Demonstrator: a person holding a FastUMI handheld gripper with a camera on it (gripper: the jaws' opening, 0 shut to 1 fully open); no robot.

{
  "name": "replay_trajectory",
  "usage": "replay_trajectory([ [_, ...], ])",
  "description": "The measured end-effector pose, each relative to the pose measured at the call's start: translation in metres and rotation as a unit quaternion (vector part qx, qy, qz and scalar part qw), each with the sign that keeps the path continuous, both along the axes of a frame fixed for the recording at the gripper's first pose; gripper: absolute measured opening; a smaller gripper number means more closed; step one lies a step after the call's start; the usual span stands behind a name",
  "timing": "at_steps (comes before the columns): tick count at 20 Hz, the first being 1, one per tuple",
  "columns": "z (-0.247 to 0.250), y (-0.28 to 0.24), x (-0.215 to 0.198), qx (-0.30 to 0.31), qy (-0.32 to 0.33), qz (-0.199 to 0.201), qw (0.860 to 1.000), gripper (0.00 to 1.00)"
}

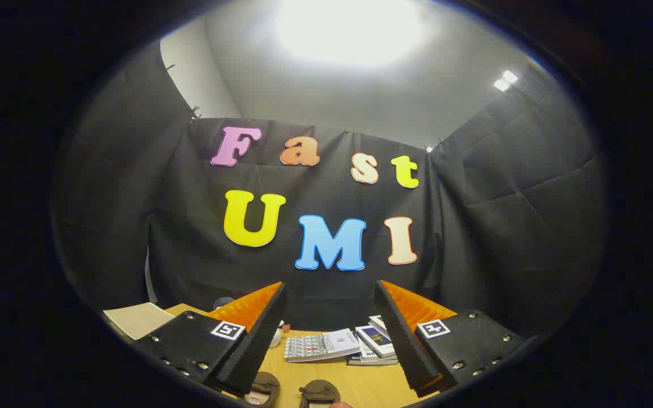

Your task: Open the storage box then place both shoes into the box .Put the left shoe in first, then the right shoe, with the right side of both shoes facing outward in a uniform manner.

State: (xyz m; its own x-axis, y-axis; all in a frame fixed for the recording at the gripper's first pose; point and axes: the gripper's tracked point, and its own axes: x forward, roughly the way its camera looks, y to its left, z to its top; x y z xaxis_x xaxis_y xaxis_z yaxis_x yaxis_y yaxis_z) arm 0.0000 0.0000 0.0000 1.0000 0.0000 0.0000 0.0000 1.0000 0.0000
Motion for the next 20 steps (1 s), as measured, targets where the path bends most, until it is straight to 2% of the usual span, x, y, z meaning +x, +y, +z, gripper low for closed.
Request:
replay_trajectory([
  [11,-0.005,-0.001,0.000,-0.015,-0.003,0.005,1.000,0.95],
  [17,-0.015,-0.013,-0.012,-0.024,-0.015,-0.011,1.000,0.95],
  [20,-0.030,-0.012,-0.011,-0.007,0.004,-0.014,1.000,0.95],
])
